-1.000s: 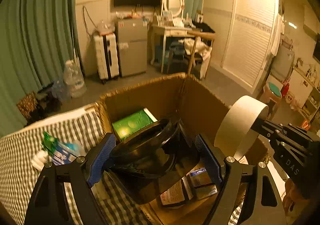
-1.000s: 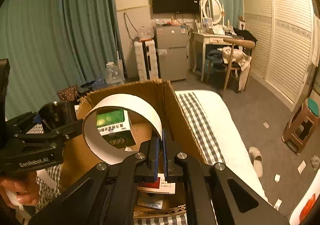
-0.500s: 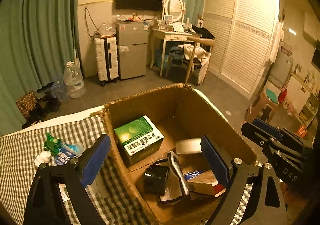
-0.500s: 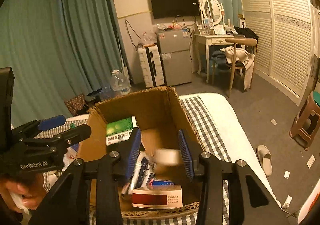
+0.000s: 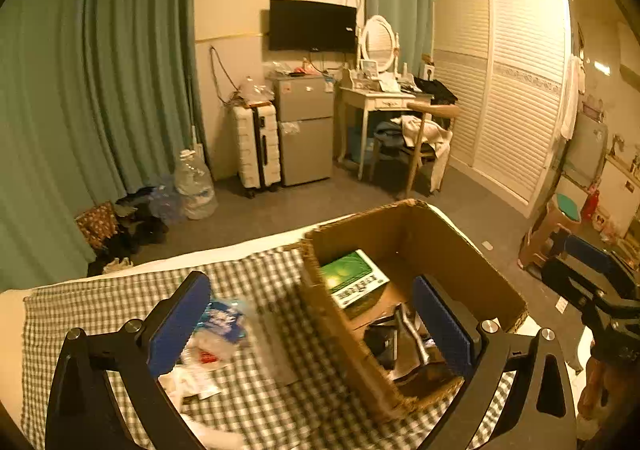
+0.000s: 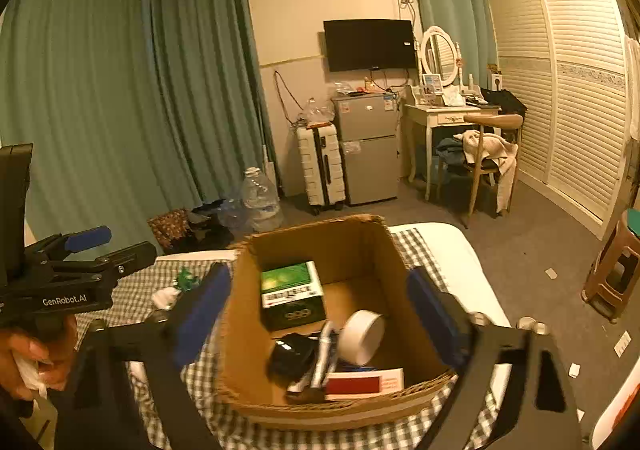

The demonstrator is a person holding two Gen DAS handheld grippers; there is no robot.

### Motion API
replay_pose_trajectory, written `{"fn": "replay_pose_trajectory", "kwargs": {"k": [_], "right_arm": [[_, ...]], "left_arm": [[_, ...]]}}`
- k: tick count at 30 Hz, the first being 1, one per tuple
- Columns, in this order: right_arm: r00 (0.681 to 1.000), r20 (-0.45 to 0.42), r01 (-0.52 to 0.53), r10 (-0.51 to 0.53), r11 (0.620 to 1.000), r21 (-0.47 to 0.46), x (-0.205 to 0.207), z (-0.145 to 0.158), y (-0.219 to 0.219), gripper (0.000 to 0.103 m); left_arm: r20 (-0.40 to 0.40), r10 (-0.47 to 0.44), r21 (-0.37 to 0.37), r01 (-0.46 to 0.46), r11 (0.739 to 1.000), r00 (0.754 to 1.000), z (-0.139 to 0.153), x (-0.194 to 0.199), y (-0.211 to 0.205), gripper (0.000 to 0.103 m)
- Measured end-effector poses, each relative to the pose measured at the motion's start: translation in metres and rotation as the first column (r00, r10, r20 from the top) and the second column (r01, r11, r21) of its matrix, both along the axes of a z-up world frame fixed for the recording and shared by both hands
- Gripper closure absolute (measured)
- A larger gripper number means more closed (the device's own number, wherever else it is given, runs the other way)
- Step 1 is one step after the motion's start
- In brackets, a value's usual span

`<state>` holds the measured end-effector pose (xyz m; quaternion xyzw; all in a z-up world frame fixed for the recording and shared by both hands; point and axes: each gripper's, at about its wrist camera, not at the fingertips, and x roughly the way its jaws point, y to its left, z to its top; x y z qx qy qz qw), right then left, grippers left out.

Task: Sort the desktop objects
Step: 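Move both tools back over the remaining items on the bed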

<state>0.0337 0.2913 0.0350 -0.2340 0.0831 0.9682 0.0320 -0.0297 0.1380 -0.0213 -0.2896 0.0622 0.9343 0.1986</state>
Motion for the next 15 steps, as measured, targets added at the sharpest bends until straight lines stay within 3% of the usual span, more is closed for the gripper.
{"fn": "replay_pose_trajectory", "kwargs": {"k": [10, 15], "right_arm": [[1.0, 0.004, -0.008, 0.008, 0.999, 0.039, 0.021, 0.027, -0.046, 0.0], [0.998, -0.036, -0.05, 0.053, 0.997, 0.063, 0.027, 0.041, -0.074, 0.0]], "left_arm": [[-0.131, 0.134, -0.023, -0.138, 0.99, 0.982, 0.044, 0.031, -0.075, 0.0], [-0.084, 0.166, 0.0, -0.166, 0.986, 0.983, 0.055, 0.033, -0.115, 0.0]]}}
